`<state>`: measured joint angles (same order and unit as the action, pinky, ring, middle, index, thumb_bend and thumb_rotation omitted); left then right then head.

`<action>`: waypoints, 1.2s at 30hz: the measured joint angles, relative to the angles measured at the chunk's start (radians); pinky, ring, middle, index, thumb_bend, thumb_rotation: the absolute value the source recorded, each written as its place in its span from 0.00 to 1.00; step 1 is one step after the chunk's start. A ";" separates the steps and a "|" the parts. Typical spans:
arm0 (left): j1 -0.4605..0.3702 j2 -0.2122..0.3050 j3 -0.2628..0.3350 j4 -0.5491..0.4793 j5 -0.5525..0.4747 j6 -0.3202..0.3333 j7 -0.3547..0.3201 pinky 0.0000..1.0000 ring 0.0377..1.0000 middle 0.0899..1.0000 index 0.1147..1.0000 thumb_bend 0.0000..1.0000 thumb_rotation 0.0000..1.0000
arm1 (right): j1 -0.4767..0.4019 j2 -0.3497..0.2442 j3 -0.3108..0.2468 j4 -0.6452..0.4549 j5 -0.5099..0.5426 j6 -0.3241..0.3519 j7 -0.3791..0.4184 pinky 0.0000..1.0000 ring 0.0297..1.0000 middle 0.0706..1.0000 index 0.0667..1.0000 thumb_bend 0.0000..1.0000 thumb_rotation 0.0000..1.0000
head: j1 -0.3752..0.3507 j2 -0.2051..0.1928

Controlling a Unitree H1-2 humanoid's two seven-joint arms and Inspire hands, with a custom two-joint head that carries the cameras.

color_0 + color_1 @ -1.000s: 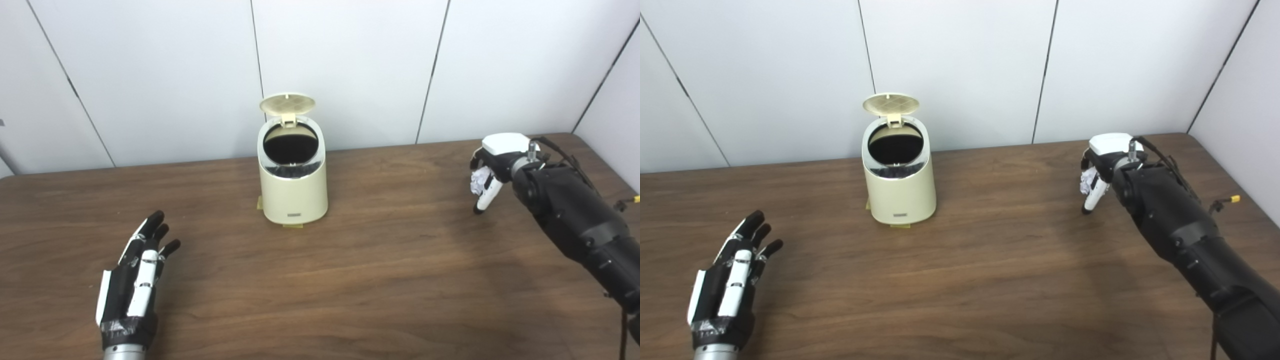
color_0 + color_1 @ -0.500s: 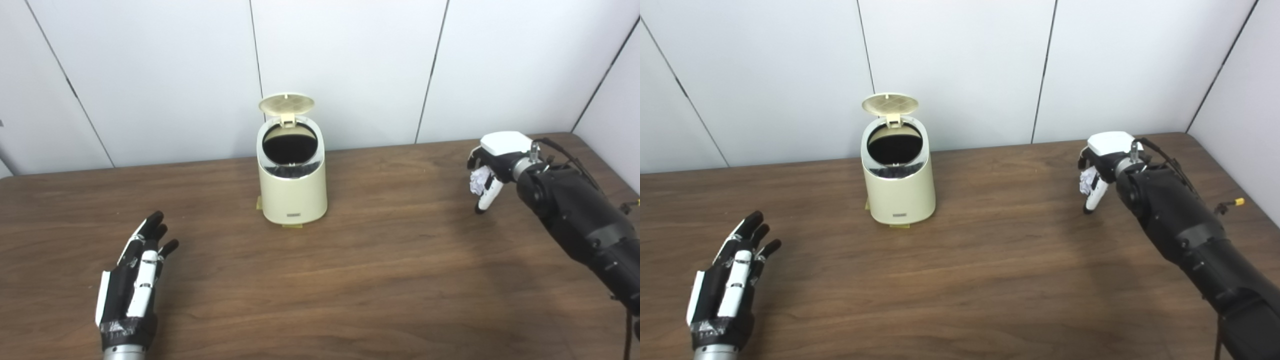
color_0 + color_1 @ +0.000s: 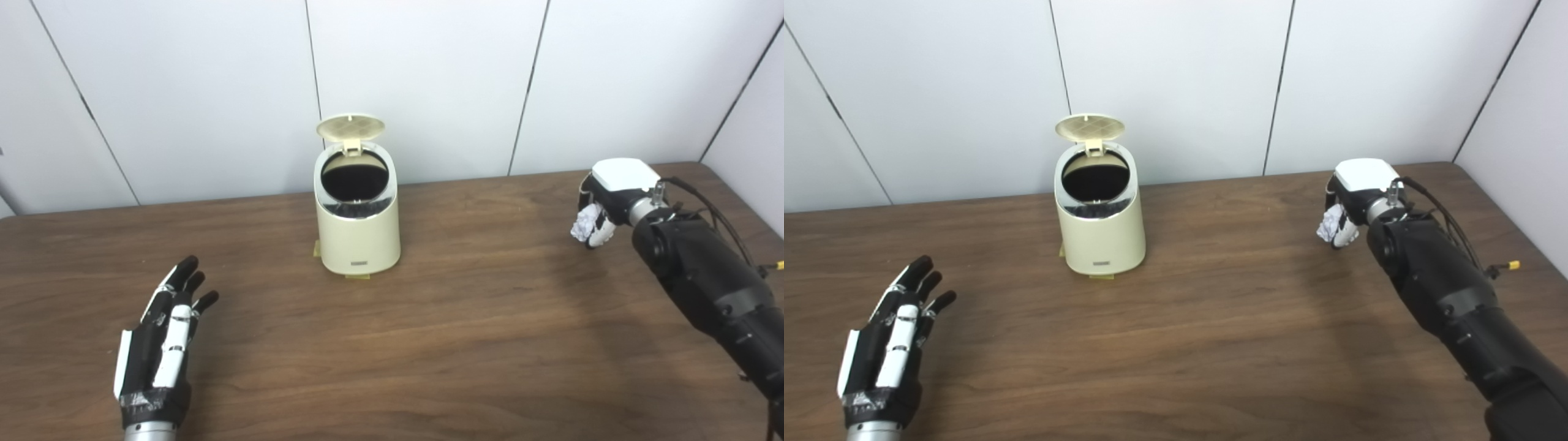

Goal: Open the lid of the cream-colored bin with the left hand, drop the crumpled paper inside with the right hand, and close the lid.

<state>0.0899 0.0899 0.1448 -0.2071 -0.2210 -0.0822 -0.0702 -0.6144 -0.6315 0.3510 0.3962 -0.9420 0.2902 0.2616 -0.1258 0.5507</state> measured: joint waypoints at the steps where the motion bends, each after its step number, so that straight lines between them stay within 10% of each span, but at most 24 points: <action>1: 0.000 0.000 0.000 0.000 0.000 0.000 0.000 0.86 0.93 0.94 0.88 0.16 0.56 | 0.001 0.000 -0.001 -0.010 0.000 0.005 0.004 0.30 0.36 0.43 0.50 0.52 0.00 | -0.002 -0.002; 9: 0.000 0.000 -0.003 0.001 0.005 0.000 0.000 0.86 0.94 0.94 0.89 0.17 0.57 | 0.011 -0.002 0.004 -0.065 0.006 -0.015 0.016 0.33 0.38 0.44 0.48 0.52 0.00 | -0.002 0.002; 25: 0.000 -0.002 -0.010 0.033 0.039 0.000 0.011 0.87 0.95 0.95 0.89 0.17 0.61 | -0.045 0.007 0.010 -0.442 -0.017 0.017 0.299 0.22 0.39 0.45 0.45 0.52 0.00 | 0.017 -0.011; 36: -0.008 -0.009 -0.027 0.056 0.077 -0.001 0.027 0.86 0.95 0.95 0.90 0.15 0.60 | -0.119 0.126 -0.014 -0.563 0.002 0.016 0.368 0.30 0.40 0.46 0.45 0.52 0.00 | 0.041 -0.029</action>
<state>0.0818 0.0808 0.1180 -0.1513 -0.1436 -0.0829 -0.0428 -0.7331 -0.5054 0.3368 -0.1665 -0.9403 0.3063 0.6300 -0.0844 0.5216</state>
